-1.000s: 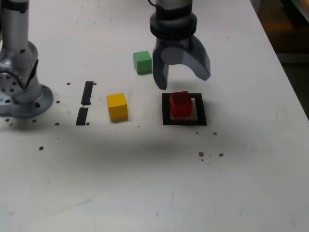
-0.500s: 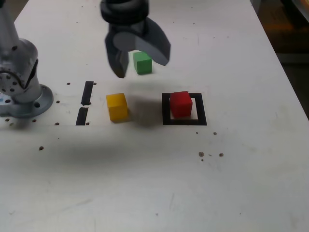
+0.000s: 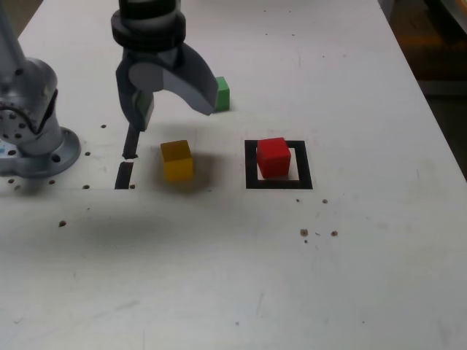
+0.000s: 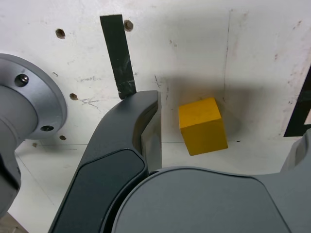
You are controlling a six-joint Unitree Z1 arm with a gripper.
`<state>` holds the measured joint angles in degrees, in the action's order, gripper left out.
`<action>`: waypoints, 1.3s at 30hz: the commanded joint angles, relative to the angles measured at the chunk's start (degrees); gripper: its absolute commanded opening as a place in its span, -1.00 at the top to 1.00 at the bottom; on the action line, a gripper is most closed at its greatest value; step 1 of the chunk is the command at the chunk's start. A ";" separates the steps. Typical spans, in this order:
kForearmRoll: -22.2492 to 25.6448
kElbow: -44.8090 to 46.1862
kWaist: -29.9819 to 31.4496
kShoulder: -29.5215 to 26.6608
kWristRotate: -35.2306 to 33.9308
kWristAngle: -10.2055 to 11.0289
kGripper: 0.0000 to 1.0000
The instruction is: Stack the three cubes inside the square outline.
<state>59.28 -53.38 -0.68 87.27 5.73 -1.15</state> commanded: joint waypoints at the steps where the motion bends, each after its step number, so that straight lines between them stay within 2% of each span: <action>1: -1.02 0.68 0.14 1.42 -0.02 -0.66 -0.92; 6: -4.23 2.54 0.29 3.95 0.19 -2.02 -0.91; 14: -9.62 4.53 1.28 7.44 0.34 -2.87 -0.90; 21: -12.24 5.35 1.29 10.46 0.33 -3.41 -0.86; 25: -13.26 5.40 1.29 11.63 0.35 -3.73 -0.76; 29: -14.18 5.61 1.29 12.04 0.26 -3.89 -0.47; 32: -14.85 5.82 1.29 12.17 0.02 -3.99 -0.10; 35: -15.75 6.03 1.29 12.15 -0.20 -4.03 0.37; 37: -16.20 6.23 1.29 12.09 -0.21 -4.01 0.58; 39: -16.38 6.58 1.29 11.98 -0.20 -3.99 0.69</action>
<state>43.29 -47.41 0.49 98.74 5.53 -5.10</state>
